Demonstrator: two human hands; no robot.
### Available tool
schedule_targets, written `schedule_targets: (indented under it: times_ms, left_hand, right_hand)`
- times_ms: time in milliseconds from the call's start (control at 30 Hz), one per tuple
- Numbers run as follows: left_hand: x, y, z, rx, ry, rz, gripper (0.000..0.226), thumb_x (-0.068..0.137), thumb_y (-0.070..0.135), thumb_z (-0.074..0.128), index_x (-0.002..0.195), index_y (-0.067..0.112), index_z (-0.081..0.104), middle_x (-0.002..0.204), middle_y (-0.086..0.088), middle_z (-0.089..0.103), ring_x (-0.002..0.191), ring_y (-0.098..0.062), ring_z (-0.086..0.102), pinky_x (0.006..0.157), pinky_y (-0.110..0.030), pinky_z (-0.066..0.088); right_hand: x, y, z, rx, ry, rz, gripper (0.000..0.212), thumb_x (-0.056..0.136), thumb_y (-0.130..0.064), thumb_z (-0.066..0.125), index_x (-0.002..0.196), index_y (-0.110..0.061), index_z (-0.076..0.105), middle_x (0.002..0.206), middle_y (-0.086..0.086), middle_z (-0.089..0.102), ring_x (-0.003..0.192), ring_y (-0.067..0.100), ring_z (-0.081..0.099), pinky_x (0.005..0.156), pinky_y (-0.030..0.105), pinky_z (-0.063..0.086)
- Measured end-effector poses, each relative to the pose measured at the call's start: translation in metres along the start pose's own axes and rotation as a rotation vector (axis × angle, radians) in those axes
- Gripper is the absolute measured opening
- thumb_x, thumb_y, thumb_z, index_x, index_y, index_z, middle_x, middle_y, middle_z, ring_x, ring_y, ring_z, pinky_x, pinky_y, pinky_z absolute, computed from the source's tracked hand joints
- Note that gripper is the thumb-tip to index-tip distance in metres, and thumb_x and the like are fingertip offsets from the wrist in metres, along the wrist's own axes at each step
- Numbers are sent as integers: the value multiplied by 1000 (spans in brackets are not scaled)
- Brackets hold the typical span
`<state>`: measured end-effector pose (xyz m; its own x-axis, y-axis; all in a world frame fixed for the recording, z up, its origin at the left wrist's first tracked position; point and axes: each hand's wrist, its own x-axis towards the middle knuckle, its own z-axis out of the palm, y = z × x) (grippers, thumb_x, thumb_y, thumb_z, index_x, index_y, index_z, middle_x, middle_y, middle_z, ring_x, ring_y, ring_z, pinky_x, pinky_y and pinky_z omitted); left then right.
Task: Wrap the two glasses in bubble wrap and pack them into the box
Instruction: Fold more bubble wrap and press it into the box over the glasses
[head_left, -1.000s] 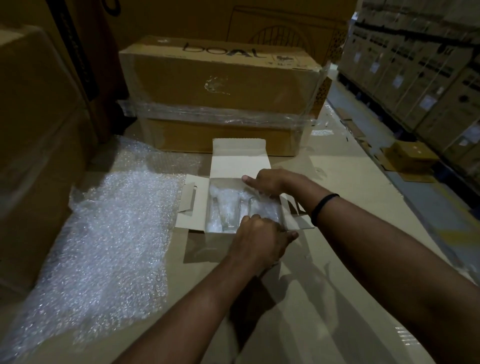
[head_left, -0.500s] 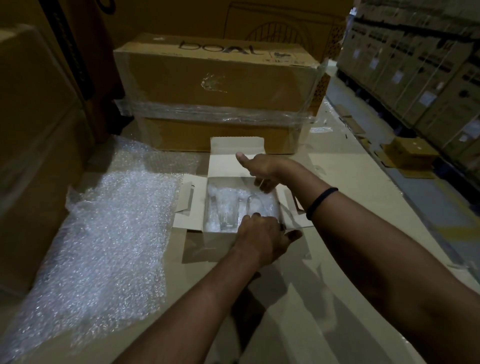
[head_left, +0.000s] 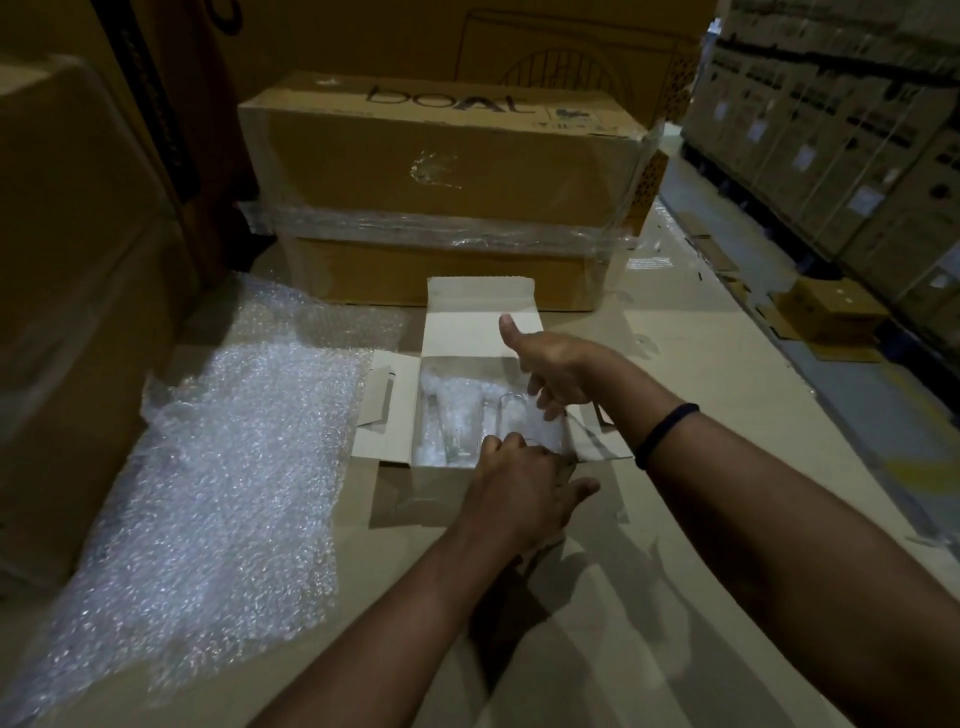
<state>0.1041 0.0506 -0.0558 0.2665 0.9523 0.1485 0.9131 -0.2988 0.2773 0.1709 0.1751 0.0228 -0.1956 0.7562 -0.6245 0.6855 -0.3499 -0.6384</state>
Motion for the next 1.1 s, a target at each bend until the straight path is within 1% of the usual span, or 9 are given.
schedule_targets:
  times_ms: [167,267,433,667,767,833,933,1000,1100]
  left_hand:
    - [7,10,-3,-11,-131,-96,57,94,68,32,109,26,67,108,-6,67,109,-24,50,98,-43,29]
    - [7,3,-7,-26,-178,-84,58,92,70,32,108,28,68,106,-4,68,106,-22,52,99,-42,30]
    - [-8,-20,-11,-61,71,17,65,87,68,26,91,25,74,82,4,71,81,-15,60,89,-38,39]
    - [8,-10,-20,-31,-311,-184,68,86,79,29,83,22,66,72,4,57,79,-16,51,98,-45,28]
    - [5,-13,-22,4,-305,-157,66,87,76,30,82,23,68,73,5,59,76,-15,48,95,-43,29]
    - [0,-13,-22,-25,-145,-101,60,89,72,36,83,23,69,75,6,64,76,-13,52,94,-39,33]
    - [-1,-7,-21,-100,-88,-55,53,90,68,44,101,25,71,98,2,71,94,-15,59,98,-38,34]
    - [0,-6,-18,-106,-150,-61,51,89,69,44,101,27,69,102,1,70,96,-16,59,98,-40,37]
    - [1,-10,-17,-181,-201,-104,48,87,71,46,98,29,68,100,3,69,92,-15,59,94,-41,41]
  right_hand:
    - [10,14,8,18,-25,81,99,87,-79,15,152,-5,16,131,37,44,110,44,55,98,51,47]
    - [7,13,3,83,-12,50,98,88,-78,16,153,-4,16,138,37,38,121,48,48,103,55,42]
    - [-6,19,-5,145,-68,36,99,87,-79,19,153,-5,13,142,35,34,129,52,39,102,61,39]
    - [-3,16,4,192,-127,128,103,86,-80,14,154,-4,3,154,36,13,138,56,23,110,66,26]
    - [0,7,-7,68,-41,46,99,87,-78,15,152,-3,16,146,35,33,127,54,42,104,60,40]
    - [5,1,-13,-65,27,-29,98,89,-76,13,144,2,34,135,31,48,118,45,52,100,53,46]
    - [21,-3,-10,-233,41,-73,96,89,-75,10,124,3,54,117,22,59,99,33,58,93,45,49]
    - [32,-3,0,-298,11,-69,95,90,-75,10,127,2,52,107,19,58,87,28,55,86,40,49]
    - [39,-6,10,-362,-73,-25,95,90,-74,9,144,-1,36,115,16,54,96,28,54,87,37,47]
